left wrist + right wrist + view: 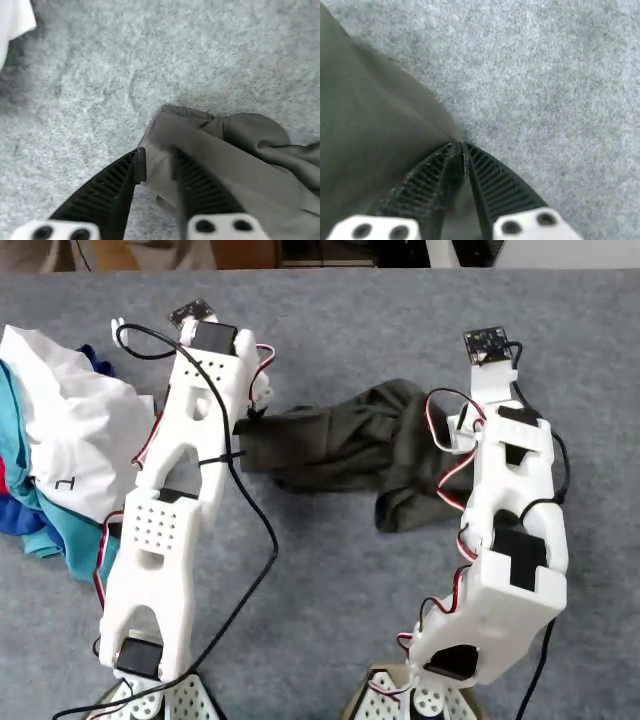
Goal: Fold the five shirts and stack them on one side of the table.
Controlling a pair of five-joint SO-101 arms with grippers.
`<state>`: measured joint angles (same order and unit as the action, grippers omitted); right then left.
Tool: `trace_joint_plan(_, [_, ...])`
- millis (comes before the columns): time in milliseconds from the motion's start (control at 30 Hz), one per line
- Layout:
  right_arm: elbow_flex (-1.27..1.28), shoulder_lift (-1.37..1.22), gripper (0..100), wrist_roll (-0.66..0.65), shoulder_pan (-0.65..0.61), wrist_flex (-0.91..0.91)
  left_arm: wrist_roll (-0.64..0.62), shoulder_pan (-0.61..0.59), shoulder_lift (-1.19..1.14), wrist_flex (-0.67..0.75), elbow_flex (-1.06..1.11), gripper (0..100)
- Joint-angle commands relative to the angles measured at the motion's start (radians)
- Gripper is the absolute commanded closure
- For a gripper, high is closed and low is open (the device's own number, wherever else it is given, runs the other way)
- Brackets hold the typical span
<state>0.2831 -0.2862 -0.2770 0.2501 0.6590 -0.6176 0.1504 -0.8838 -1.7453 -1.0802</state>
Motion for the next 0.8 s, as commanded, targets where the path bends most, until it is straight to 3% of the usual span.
trace_joint_plan(0, [-0.012, 0.007, 98.2, 0.012, 0.012, -0.020, 0.028, 0.005, 0.013, -0.012, -0.040, 98])
trace_joint_plan(267, [-0.012, 0.007, 98.2, 0.012, 0.012, -0.020, 0.051, -0.025, 0.024, -0.012, -0.075, 98])
trace_joint_plan(333, [-0.012, 0.007, 98.2, 0.012, 0.012, -0.020, 0.044, -0.034, 0.024, -0.014, -0.091, 94])
trace_joint_plan(467, [-0.012, 0.007, 98.2, 0.012, 0.010, -0.020, -0.115, -0.034, 0.042, -0.015, -0.074, 81])
trace_joint_plan(767, [-0.012, 0.007, 98.2, 0.012, 0.010, -0.020, -0.253, -0.017, -0.004, -0.014, -0.061, 79])
